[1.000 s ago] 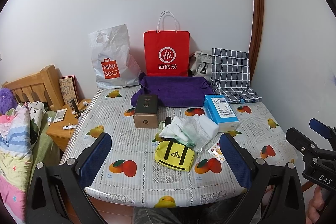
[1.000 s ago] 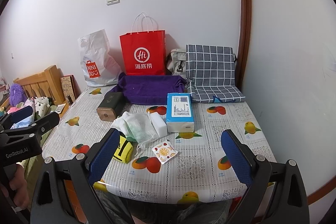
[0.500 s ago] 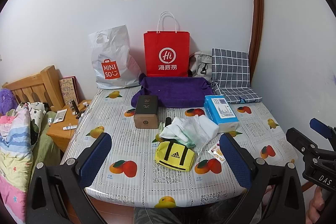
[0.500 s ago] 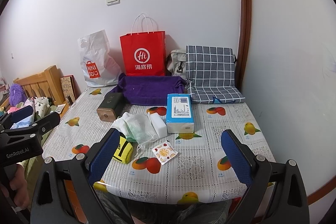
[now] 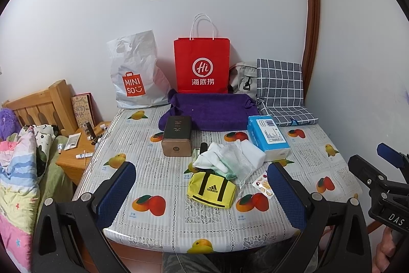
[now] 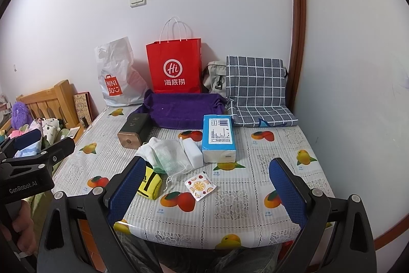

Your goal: Organize soft objects

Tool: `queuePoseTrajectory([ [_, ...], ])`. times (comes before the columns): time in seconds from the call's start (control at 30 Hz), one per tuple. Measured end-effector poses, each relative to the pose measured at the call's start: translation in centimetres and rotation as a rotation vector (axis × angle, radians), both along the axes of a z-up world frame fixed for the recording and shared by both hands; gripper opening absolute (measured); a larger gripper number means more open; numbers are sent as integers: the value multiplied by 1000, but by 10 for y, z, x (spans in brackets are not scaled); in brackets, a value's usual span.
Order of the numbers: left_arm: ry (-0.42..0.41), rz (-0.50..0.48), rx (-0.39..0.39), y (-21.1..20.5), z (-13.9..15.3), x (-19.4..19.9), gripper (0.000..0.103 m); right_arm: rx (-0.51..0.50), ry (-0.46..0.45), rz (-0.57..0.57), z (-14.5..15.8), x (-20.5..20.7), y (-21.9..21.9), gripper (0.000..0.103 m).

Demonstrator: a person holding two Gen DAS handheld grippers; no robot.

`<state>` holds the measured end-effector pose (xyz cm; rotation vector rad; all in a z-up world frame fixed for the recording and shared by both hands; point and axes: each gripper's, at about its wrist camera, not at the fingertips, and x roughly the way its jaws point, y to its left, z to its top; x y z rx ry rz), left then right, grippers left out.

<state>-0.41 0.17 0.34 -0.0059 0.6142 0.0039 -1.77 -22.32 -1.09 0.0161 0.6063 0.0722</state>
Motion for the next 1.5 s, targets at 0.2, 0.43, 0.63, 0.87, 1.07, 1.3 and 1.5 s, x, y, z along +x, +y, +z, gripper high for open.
queuePoseTrajectory([
  [0.2,12,-2,-2,-3,-4,8,103,4,-8,23,-5,1,0,96],
  [0.43,102,2,-4,5,-39,39,103,22,54,32,-36,25,-3,96],
  [0.63,196,1,1,13,-86,67,103,15,115,45,-73,50,-5,96],
  [0.87,320,37,-17,25,-143,98,103,-6,209,53,-128,84,-8,96],
  [1.07,405,56,-2,30,-179,118,103,-33,289,90,-173,113,-1,96],
  [1.3,379,-6,-33,32,-189,128,103,-39,357,150,-213,142,13,96],
  [1.5,345,-89,-82,34,-197,135,103,-16,388,173,-232,157,20,96],
])
